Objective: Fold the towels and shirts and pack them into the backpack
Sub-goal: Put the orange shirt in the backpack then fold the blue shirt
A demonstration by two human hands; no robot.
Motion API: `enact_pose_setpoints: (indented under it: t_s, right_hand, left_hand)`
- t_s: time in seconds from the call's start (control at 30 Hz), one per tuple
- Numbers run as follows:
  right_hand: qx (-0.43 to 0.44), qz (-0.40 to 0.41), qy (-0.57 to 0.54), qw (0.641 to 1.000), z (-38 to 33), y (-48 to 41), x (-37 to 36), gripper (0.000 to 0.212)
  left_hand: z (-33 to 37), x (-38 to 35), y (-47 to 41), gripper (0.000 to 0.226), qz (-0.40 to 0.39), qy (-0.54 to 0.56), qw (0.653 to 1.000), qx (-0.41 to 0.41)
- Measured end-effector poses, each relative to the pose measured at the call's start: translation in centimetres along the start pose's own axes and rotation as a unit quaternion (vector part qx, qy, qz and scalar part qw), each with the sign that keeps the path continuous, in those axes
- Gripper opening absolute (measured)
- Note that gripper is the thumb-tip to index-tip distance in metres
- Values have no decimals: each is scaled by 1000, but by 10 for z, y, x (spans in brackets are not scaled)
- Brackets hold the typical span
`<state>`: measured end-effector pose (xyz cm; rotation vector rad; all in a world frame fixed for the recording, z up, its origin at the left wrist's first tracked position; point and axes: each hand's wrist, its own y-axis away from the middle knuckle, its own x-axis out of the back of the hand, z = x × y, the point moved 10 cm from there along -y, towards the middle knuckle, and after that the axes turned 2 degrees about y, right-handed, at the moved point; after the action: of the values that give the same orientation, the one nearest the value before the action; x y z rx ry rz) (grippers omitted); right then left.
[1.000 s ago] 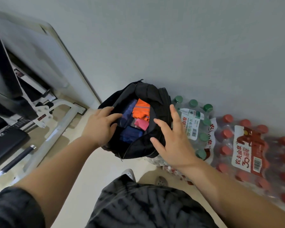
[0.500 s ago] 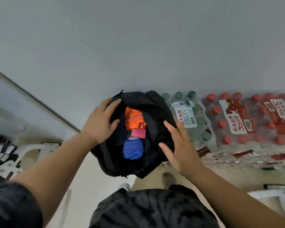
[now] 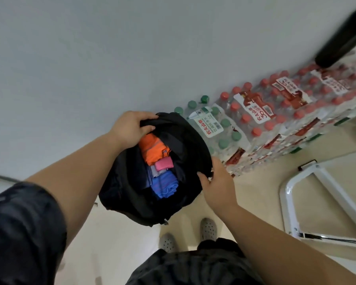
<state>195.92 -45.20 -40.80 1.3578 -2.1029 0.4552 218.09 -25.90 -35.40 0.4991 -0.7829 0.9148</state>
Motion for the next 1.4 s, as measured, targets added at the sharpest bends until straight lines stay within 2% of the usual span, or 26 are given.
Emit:
enact_pose_setpoints:
  t_s: [0.13,0.3,0.4,0.5,0.57,0.63,0.77,0.9,1.1,1.27,1.4]
  right_hand:
    - [7,5,2,1000,-11,-4,7,15]
    - [65,-1,-51,997,-53,-2,16,16]
    - [72,-25,-107,991,-75,2,20,27]
    - [91,-41,-167,981,-100,4,37,50]
    - [121,-43,-170,977,-115,2,53,63]
    - [178,-35,-140,973,-132,-1,71,63]
    - [273,6,-112,955,-158,-9,118,52]
    - [273,-20,-167,947,-162,-26,164,51]
    - [333,-18,-190,923,-183,-47,255,45]
    - [395,-14,-137,908,-234,-80,324,40]
    - [435,23,-102,895,-269,-104,377,40]
  left_hand:
    - [-3,17,21,30,47,20,999,6]
    - [-8,53,51,26,115,103,988,9]
    - [-1,74,76,26,163,155,974,4]
    - [6,89,103,30,203,226,953,13]
    - [12,101,120,34,225,241,944,20]
    - [25,115,136,35,249,244,937,18]
    - [76,140,165,36,296,244,924,-4]
    - [144,150,184,36,329,219,918,-32]
    - [248,169,189,34,393,157,904,-61]
    - [313,201,177,34,454,127,880,-62]
    - [351,223,163,33,487,132,860,-81]
